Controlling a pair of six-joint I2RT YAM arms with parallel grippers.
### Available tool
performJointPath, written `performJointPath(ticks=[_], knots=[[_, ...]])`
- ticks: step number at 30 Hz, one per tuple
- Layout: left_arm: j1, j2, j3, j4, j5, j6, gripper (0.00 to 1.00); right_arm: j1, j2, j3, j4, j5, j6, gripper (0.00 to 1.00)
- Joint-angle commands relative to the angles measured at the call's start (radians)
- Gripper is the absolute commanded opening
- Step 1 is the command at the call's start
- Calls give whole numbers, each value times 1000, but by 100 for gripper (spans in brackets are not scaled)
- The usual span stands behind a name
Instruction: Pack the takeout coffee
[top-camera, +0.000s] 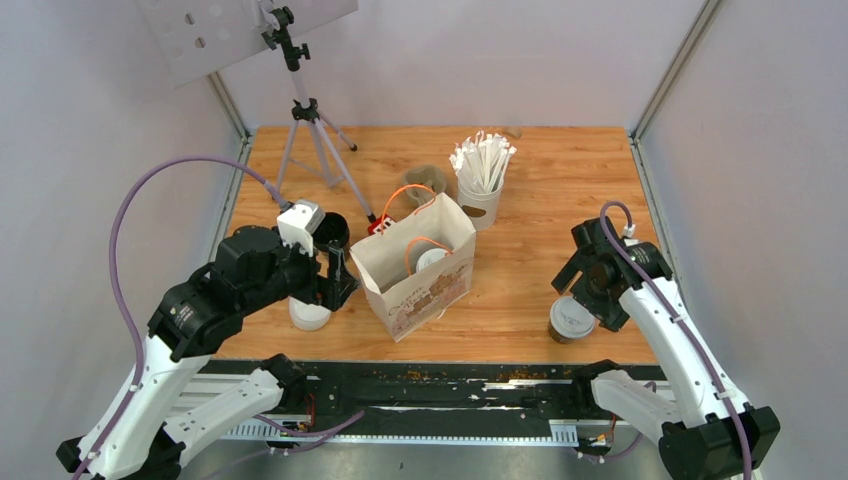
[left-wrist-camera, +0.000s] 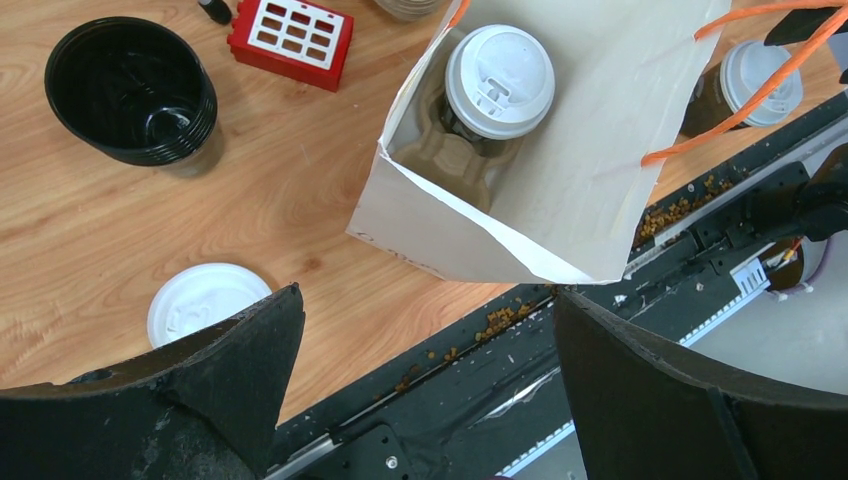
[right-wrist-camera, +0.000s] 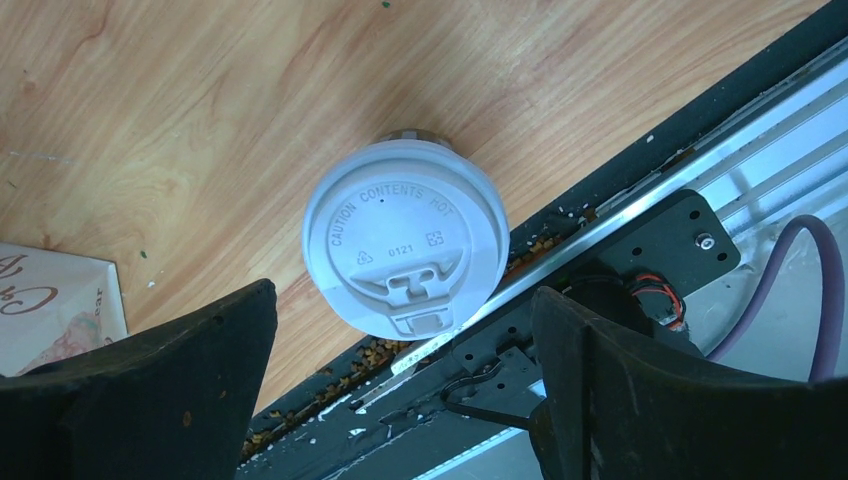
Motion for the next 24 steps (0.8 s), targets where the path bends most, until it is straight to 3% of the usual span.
performJointPath(ticks=[1, 7, 24], knots=[[0, -5, 21, 14, -13, 11, 100, -15, -23, -14, 23, 21, 61, 98], [0, -7, 4, 14, -12, 5, 100, -19, -62, -89, 137, -32, 68, 97], [0, -9, -11, 18, -12, -21, 100, -23, -42, -138, 114, -10, 117, 92]])
